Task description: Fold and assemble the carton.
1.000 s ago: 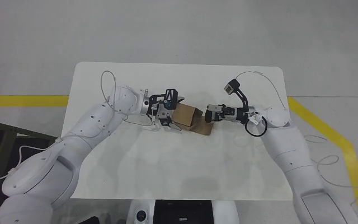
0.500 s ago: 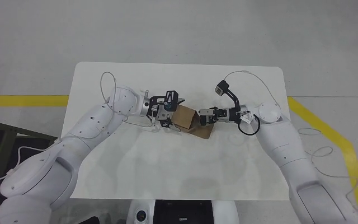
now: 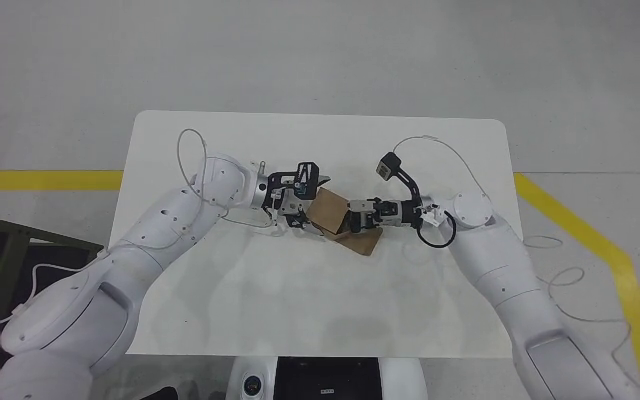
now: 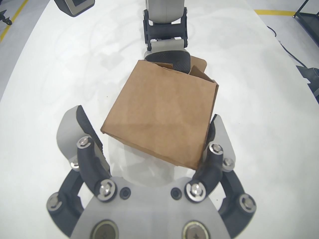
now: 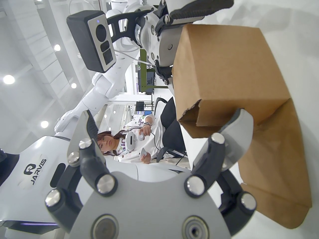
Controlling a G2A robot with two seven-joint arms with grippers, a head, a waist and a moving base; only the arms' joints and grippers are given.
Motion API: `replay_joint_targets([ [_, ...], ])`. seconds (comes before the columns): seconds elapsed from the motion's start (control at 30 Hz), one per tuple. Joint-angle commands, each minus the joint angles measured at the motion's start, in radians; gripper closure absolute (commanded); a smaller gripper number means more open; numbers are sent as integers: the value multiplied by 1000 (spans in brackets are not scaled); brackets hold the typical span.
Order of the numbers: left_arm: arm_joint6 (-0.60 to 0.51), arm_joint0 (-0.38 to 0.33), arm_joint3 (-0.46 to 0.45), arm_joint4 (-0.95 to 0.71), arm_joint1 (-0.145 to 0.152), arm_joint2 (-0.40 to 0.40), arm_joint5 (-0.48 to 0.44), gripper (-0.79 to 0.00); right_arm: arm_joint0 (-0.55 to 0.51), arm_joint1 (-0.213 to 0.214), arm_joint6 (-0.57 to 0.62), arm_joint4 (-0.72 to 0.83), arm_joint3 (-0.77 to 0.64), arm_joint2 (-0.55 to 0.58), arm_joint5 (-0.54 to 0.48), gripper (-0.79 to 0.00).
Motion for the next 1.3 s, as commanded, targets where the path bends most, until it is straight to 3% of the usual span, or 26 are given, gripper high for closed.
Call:
replay_joint_targets([
  [0.0,-4,2,-2,0,0,-3,0,-785,-4,3,-3,-6,-10,5,5,-785],
  [1.27,-18,9,-16,6,6,-10,0,-785,-229,69,-131,-101,-340,113,171,-785],
])
